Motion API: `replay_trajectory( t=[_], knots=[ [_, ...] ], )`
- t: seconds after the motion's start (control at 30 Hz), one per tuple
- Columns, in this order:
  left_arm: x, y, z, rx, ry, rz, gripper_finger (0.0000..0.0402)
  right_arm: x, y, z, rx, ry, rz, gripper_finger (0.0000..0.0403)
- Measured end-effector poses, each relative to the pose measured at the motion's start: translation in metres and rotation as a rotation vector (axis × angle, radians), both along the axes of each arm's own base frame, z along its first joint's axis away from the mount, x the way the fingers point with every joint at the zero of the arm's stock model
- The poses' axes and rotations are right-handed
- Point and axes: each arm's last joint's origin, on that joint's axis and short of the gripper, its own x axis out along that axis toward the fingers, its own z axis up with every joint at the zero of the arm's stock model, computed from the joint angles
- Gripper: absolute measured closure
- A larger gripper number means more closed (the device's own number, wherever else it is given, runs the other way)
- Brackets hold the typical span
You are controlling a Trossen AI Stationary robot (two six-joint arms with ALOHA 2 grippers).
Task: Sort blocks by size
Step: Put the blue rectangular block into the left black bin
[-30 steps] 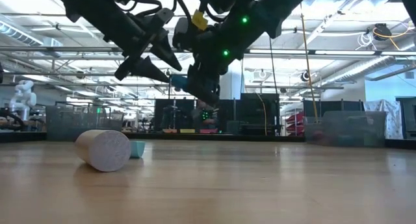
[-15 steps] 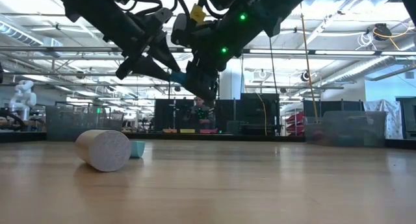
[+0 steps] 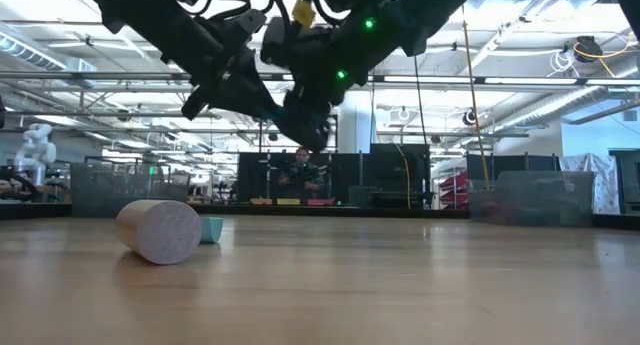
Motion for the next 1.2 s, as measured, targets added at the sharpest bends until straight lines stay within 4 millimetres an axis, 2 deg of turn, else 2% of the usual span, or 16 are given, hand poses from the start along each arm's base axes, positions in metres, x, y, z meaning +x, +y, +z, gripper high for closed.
replay_trajectory(
  t=[0.2, 0.3, 0.4, 0.57, 0.6, 0.97, 1.2],
  knots=[
    [0.0000, 0.0000, -0.0001, 0.003, 0.002, -0.004, 0.0255, 0.0025, 0.0015, 0.0058, -0.022, -0.030, 0.018, 0.0309],
    [-0.0001, 0.0003, 0.0001, 0.008, 0.001, 0.005, 0.0250, 0.0028, 0.0023, 0.0071, -0.035, -0.036, 0.014, 0.0309],
    [0.0000, 0.0003, 0.0003, 0.009, -0.001, 0.005, 0.0269, 0.0027, 0.0034, 0.0071, -0.042, -0.033, 0.014, 0.0309],
    [0.0003, 0.0000, 0.0008, 0.028, 0.004, -0.013, 0.0338, 0.0028, 0.0037, 0.0073, -0.042, -0.035, 0.015, 0.0309],
    [0.0003, -0.0001, 0.0007, 0.034, 0.008, -0.020, 0.0341, 0.0028, 0.0038, 0.0072, -0.044, -0.033, 0.015, 0.0309],
    [0.0007, 0.0000, 0.0020, 0.060, 0.007, -0.042, 0.0341, 0.0021, 0.0048, 0.0066, -0.053, -0.024, 0.008, 0.0305],
    [-0.0071, 0.0024, 0.0087, 0.114, 0.016, 0.008, 0.0341, -0.0038, 0.0030, 0.0069, -0.017, -0.075, -0.119, 0.0264]
  ],
)
